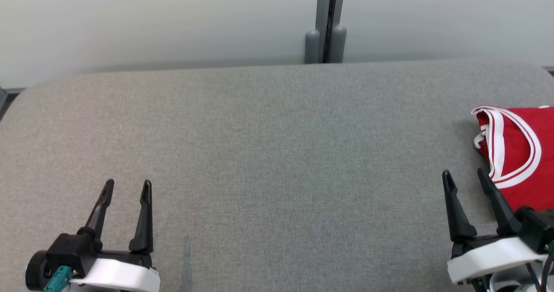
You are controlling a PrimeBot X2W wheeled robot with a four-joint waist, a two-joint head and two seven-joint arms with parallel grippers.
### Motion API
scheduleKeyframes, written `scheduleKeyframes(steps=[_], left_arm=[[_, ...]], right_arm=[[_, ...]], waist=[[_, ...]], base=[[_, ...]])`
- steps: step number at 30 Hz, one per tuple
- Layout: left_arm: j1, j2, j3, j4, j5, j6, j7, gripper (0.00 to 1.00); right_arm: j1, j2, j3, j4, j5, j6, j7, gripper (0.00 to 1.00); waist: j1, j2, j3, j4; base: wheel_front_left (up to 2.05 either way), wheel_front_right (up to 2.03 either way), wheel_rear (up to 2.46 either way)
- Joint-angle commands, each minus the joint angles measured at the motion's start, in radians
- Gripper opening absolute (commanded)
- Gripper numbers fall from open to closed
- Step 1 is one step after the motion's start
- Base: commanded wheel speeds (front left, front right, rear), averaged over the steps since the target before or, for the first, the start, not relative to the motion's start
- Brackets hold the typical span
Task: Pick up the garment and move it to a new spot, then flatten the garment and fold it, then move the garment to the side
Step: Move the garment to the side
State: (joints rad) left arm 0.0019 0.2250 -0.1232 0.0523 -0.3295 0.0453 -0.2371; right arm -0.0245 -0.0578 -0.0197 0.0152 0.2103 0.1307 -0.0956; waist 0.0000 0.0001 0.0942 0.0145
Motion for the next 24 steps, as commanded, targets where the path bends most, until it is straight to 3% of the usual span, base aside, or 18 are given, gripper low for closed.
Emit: scheduleKeyframes(steps=[1,24], left_arm=[[0.016,0.003,-0.004,0.005,0.003,0.006,0.002,1.00],[0.132,0.023,-0.029,-0.024,0.007,0.036,0.037,1.00]], right_arm=[[0.025,-0.001,0.000,-0.010,-0.003,0.000,0.009,1.00],[0.190,-0.013,-0.017,-0.150,-0.026,0.000,0.104,1.00]], waist=[[0.0000,-0.0001,-0.038,0.009],[0.0000,-0.0001,-0.137,0.005]], base=[[0.00,0.00,0.00],[0.00,0.00,0.00]])
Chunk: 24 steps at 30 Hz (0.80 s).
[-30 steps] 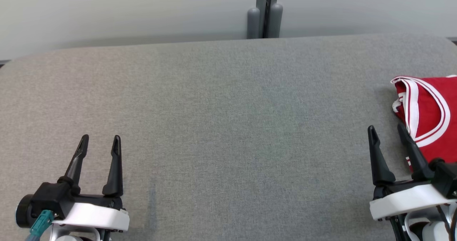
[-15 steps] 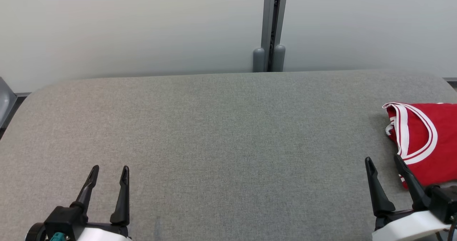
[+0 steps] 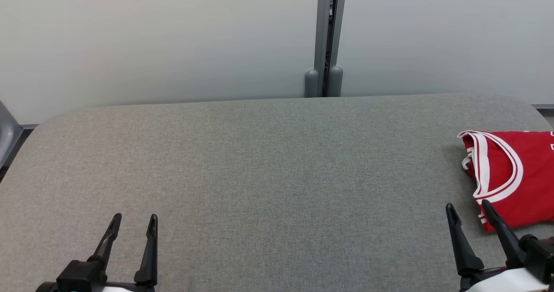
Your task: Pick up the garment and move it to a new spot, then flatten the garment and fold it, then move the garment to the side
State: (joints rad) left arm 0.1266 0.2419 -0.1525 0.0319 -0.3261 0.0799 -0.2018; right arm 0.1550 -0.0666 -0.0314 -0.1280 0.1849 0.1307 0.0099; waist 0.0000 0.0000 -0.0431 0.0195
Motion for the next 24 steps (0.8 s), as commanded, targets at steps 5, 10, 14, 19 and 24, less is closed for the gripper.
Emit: scheduleKeyframes(steps=[5,10,14,19,24], left_arm=[[0.001,0.012,-0.007,0.001,0.002,-0.003,0.007,1.00],[-0.007,0.016,-0.011,0.003,0.004,0.003,0.008,1.00],[-0.015,0.017,-0.013,0.003,0.001,0.005,0.004,1.00],[-0.014,0.019,-0.013,0.002,-0.006,0.008,0.000,1.00],[-0.012,0.017,-0.016,0.002,-0.007,0.009,-0.007,1.00]], right_arm=[[0.014,-0.001,-0.009,-0.014,-0.005,0.000,0.007,1.00],[0.012,0.002,-0.008,-0.007,0.000,0.000,0.000,1.00],[0.009,0.003,-0.009,-0.004,0.003,0.000,-0.005,1.00],[0.006,0.005,-0.008,-0.002,0.004,0.000,-0.006,1.00],[0.009,0.006,-0.010,-0.003,0.004,0.000,-0.010,1.00]], waist=[[0.0000,0.0000,-0.001,-0.002],[0.0000,0.0000,0.002,-0.001],[0.0000,0.0000,0.005,-0.002],[0.0000,0.0000,0.008,-0.004],[0.0000,0.0000,0.010,-0.003]], base=[[0.00,0.00,0.00],[0.00,0.00,0.00],[0.00,0.00,0.00],[0.00,0.00,0.00],[0.00,0.00,0.00]])
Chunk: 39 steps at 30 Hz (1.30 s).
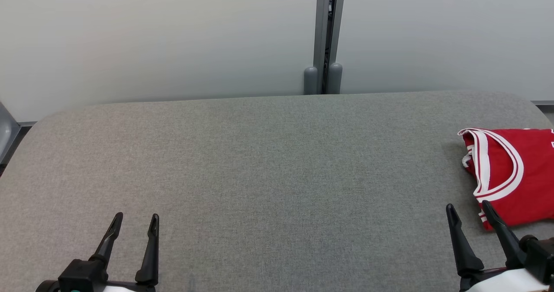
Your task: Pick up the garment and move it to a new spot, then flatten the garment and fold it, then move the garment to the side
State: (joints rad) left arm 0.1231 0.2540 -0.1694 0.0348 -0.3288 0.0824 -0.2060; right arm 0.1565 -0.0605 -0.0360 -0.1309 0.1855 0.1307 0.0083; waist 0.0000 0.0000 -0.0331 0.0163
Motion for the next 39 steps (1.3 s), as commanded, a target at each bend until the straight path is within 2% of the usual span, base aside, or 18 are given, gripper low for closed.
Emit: scheduleKeyframes(steps=[1,26,27,31,39], left_arm=[[-0.008,0.005,0.001,-0.001,-0.005,0.007,-0.003,1.00],[-0.019,0.015,-0.005,0.007,-0.014,0.014,-0.018,1.00],[-0.006,0.012,-0.007,0.006,-0.013,0.014,-0.014,0.00],[0.007,-0.005,-0.015,0.030,-0.031,0.012,-0.010,0.00],[-0.033,-0.026,-0.016,0.057,-0.176,-0.011,-0.014,0.00]], right_arm=[[0.007,0.000,-0.005,0.000,0.003,0.000,-0.009,1.00],[0.014,0.006,-0.005,-0.016,0.000,0.000,-0.003,1.00],[0.010,0.006,-0.003,-0.013,0.000,0.000,-0.004,0.00],[0.012,0.013,0.001,0.022,0.016,0.000,0.001,0.00],[-0.050,0.003,-0.037,0.093,0.169,0.000,0.048,0.00]], waist=[[0.0000,0.0000,0.000,0.000],[0.0000,0.0000,0.016,0.004],[0.0000,0.0000,0.016,0.004],[0.0000,0.0000,0.017,0.004],[0.0000,0.0000,0.019,0.002]], base=[[0.00,0.00,0.00],[0.00,0.00,0.00],[0.00,0.00,0.00],[0.00,0.00,0.00],[0.00,0.00,0.00]])
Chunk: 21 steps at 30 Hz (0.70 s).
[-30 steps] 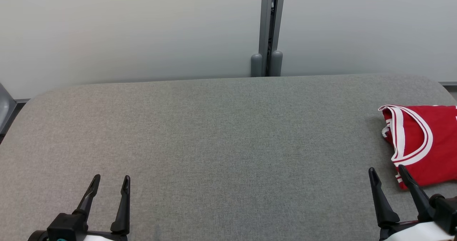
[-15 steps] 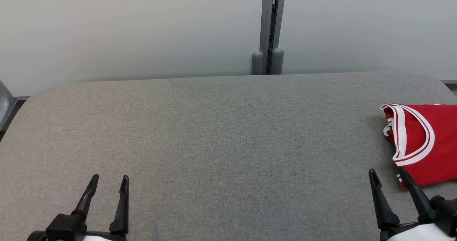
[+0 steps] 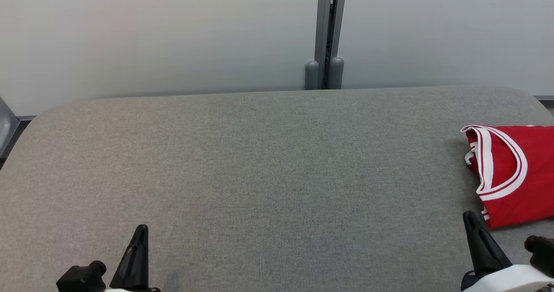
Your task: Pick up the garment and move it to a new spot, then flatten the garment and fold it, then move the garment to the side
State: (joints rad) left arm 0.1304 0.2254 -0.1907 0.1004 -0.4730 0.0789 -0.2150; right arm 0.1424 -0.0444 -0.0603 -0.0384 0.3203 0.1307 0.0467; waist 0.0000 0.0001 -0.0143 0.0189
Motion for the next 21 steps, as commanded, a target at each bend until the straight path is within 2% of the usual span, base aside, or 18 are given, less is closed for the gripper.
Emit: scheduleKeyframes(steps=[1,21], left_arm=[[-0.046,0.000,0.005,-0.004,-0.049,-0.011,-0.005,0.00],[-0.140,-0.046,-0.002,0.072,-0.354,-0.066,-0.017,0.00]], right_arm=[[-0.043,-0.015,-0.017,0.009,0.052,0.000,0.015,0.00],[-0.173,-0.036,-0.094,0.160,0.369,0.000,0.109,0.00]], waist=[[0.0000,-0.0001,0.000,0.000],[0.0000,-0.0001,0.004,-0.003]], base=[[0.00,0.00,0.00],[0.00,0.00,0.00]])
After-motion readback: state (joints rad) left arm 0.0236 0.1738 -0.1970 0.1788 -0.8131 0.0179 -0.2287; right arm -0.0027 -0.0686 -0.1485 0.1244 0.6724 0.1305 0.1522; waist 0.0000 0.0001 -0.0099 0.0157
